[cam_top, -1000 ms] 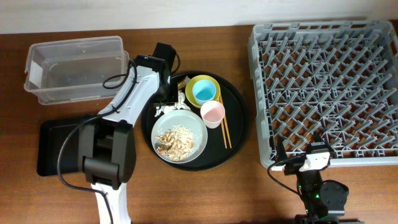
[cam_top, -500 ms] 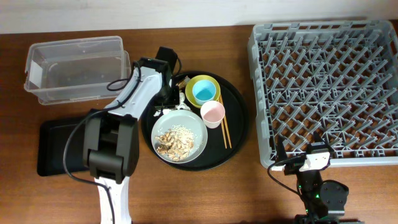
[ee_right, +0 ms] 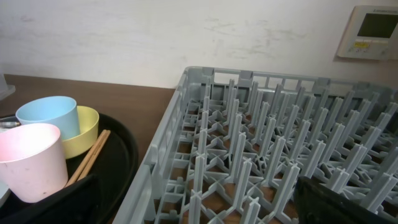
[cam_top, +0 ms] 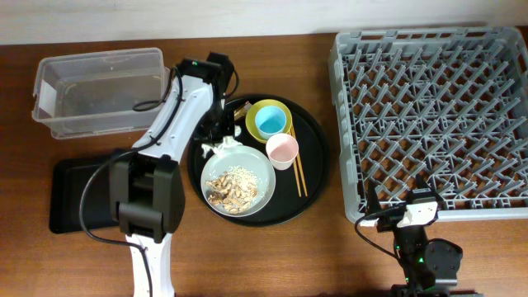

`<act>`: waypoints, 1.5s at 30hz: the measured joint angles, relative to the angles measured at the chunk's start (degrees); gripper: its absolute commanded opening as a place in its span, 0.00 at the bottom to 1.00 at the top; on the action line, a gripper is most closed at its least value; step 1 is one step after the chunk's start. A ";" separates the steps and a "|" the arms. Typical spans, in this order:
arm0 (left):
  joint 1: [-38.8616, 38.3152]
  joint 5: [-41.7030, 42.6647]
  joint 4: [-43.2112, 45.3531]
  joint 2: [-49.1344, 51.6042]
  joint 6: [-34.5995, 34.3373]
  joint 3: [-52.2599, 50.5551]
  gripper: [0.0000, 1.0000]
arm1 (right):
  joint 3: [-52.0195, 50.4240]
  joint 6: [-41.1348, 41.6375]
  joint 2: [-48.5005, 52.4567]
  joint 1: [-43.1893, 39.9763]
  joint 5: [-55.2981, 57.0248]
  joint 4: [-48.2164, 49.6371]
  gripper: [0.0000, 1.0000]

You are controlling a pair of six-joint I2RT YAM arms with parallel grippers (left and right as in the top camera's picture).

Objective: Sort waste into correct bins and load items into the dishwasher rack
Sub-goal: 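Grasp the white crumpled tissue with the left gripper, then carry the tissue left and release it into the clear bin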

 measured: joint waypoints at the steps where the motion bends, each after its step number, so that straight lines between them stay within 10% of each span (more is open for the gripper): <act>1: 0.00 0.00 -1.27 0.00 0.00 1.53 0.01 | 0.00 -0.02 0.00 0.00 0.00 0.00 0.99; 21: 9.11 0.15 -12.61 0.17 0.00 20.81 0.01 | 0.00 -0.02 0.00 0.00 0.00 0.00 0.98; 32: 27.19 -2.03 12.52 0.28 -2.38 31.28 0.02 | 0.00 0.00 0.00 0.00 0.02 0.00 0.98; 36: 29.75 -2.25 14.88 2.03 -2.64 31.21 0.64 | 0.00 0.00 0.00 0.00 0.02 0.00 0.99; 45: 30.82 2.34 7.41 4.66 -2.82 29.88 0.74 | 0.00 -0.04 0.00 0.00 0.00 0.00 0.98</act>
